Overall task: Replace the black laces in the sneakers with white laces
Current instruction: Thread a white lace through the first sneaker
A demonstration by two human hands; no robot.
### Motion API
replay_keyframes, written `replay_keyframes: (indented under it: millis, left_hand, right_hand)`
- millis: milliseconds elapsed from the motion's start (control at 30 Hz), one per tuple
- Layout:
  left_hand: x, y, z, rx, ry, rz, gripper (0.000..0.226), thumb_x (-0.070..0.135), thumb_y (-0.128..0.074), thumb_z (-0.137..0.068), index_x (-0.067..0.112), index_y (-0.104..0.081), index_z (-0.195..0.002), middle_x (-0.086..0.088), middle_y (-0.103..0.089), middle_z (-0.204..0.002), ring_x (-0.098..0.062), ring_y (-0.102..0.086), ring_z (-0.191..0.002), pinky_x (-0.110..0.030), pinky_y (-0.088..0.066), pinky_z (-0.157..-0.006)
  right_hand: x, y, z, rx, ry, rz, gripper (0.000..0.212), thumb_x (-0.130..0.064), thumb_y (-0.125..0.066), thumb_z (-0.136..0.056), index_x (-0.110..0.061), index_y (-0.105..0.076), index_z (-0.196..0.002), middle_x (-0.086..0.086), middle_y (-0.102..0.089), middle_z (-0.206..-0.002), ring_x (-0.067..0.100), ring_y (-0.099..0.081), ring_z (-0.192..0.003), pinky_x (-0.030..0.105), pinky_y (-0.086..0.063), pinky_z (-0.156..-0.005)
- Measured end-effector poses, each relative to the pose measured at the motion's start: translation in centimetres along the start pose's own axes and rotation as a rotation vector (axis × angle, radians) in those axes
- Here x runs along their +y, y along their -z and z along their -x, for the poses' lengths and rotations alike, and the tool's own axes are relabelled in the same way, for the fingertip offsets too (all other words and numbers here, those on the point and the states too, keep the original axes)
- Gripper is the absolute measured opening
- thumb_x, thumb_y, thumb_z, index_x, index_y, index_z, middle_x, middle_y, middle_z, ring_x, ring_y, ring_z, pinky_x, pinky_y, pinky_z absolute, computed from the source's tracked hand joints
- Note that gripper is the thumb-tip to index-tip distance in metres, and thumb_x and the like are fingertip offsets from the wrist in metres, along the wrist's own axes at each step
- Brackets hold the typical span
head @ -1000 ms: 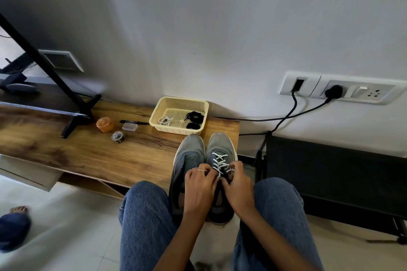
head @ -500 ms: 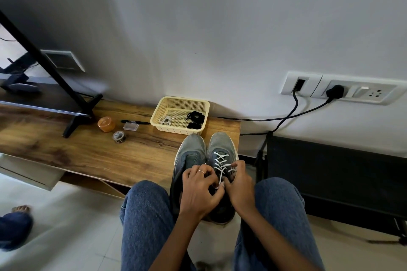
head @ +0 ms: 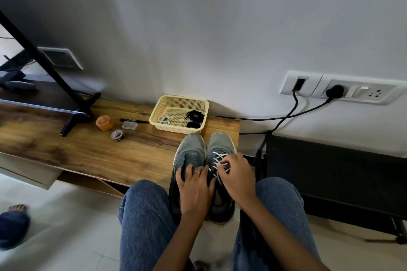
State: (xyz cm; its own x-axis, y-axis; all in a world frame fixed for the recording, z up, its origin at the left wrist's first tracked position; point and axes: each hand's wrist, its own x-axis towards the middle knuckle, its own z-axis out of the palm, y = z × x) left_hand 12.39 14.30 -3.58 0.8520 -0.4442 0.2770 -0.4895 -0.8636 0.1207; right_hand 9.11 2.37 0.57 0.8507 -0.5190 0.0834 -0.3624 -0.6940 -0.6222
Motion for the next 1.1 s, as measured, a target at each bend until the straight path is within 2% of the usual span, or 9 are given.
replay_keyframes:
  millis: [100,300,433,533,633,700,833,967,1100]
  left_hand:
    - [0.3,-0.2,-0.1,0.000,0.006,0.016,0.044,0.038,-0.085,-0.066,0.020,-0.073,-0.105,0.006,-0.073,-0.091,-0.022,-0.064,-0.105,-0.049,-0.025,-0.101]
    - [0.5,-0.7,-0.5,0.007,-0.014,0.010,0.042,0.032,-0.084,-0.066,0.022,-0.073,-0.105,0.009,-0.073,-0.087,-0.020,-0.064,-0.107,-0.049,-0.020,-0.103]
    - [0.5,-1.0,-0.6,-0.022,-0.003,0.002,0.043,0.027,-0.087,-0.060,0.021,-0.073,-0.100,0.008,-0.074,-0.086,-0.021,-0.065,-0.105,-0.050,-0.021,-0.102]
    - [0.6,-1.1,-0.7,-0.012,0.005,0.004,0.045,0.024,-0.088,-0.059,0.020,-0.073,-0.101,0.006,-0.074,-0.085,-0.022,-0.066,-0.104,-0.050,-0.022,-0.101]
    - [0.5,-1.4,-0.6,0.012,0.000,0.012,0.041,0.023,-0.086,-0.063,0.019,-0.073,-0.101,0.005,-0.074,-0.085,-0.022,-0.065,-0.105,-0.049,-0.023,-0.101]
    - [0.5,-1.5,-0.6,0.017,-0.001,0.006,0.038,0.024,-0.084,-0.066,0.020,-0.072,-0.101,0.006,-0.074,-0.086,-0.021,-0.065,-0.107,-0.049,-0.022,-0.102]
    - [0.4,-1.3,-0.5,0.034,0.001,0.006,0.035,0.028,-0.084,-0.066,0.021,-0.073,-0.099,0.007,-0.074,-0.088,-0.020,-0.065,-0.106,-0.049,-0.022,-0.102]
    - [0.5,-1.2,-0.5,0.041,-0.008,0.005,0.038,0.032,-0.086,-0.062,0.022,-0.075,-0.097,0.008,-0.073,-0.089,-0.020,-0.066,-0.105,-0.050,-0.023,-0.101]
    - [0.3,-1.3,-0.5,0.048,0.004,0.007,0.035,0.034,-0.084,-0.067,0.022,-0.074,-0.098,0.008,-0.073,-0.090,-0.020,-0.065,-0.105,-0.050,-0.023,-0.101]
  right_hand:
    - [-0.7,-0.2,-1.0,-0.151,0.047,0.264,0.031,-0.042,-0.051,-0.093,-0.019,-0.066,-0.107,-0.001,-0.051,-0.114,0.018,-0.044,-0.111,0.032,-0.038,-0.087]
    - [-1.7,-0.3,-2.0,-0.220,0.048,0.324,0.020,-0.032,-0.052,-0.095,-0.019,-0.066,-0.100,-0.001,-0.050,-0.116,0.019,-0.039,-0.111,0.032,-0.033,-0.089]
    - [-1.6,0.1,-1.6,-0.269,-0.013,0.207,0.011,-0.026,-0.052,-0.094,-0.022,-0.063,-0.093,-0.005,-0.046,-0.114,0.018,-0.034,-0.113,0.034,-0.028,-0.087]
    - [-0.3,0.4,-1.1,-0.295,-0.114,-0.051,0.010,-0.025,-0.054,-0.094,-0.025,-0.057,-0.085,-0.008,-0.044,-0.106,0.016,-0.034,-0.113,0.034,-0.027,-0.092]
    - [1.2,0.6,-0.3,-0.290,-0.212,-0.321,0.016,-0.026,-0.059,-0.091,-0.032,-0.057,-0.077,-0.015,-0.046,-0.097,0.016,-0.039,-0.111,0.047,-0.030,-0.103]
    - [1.5,0.6,-0.1,-0.211,-0.220,-0.356,0.016,-0.029,-0.062,-0.088,-0.035,-0.059,-0.074,-0.015,-0.049,-0.095,0.019,-0.046,-0.109,0.053,-0.034,-0.101]
    - [0.7,0.8,-0.9,-0.154,-0.134,-0.148,0.010,-0.042,-0.065,-0.084,-0.032,-0.063,-0.084,-0.015,-0.049,-0.097,0.010,-0.039,-0.108,0.033,-0.025,-0.088]
    - [-0.7,0.4,-1.6,-0.223,0.022,0.172,0.028,-0.056,-0.058,-0.083,-0.030,-0.067,-0.094,-0.012,-0.044,-0.104,0.010,-0.033,-0.108,0.031,-0.020,-0.081]
    - [-1.5,0.3,-2.0,-0.236,0.015,0.209,0.016,-0.039,-0.057,-0.089,-0.027,-0.068,-0.089,-0.008,-0.050,-0.110,0.016,-0.035,-0.113,0.032,-0.021,-0.079]
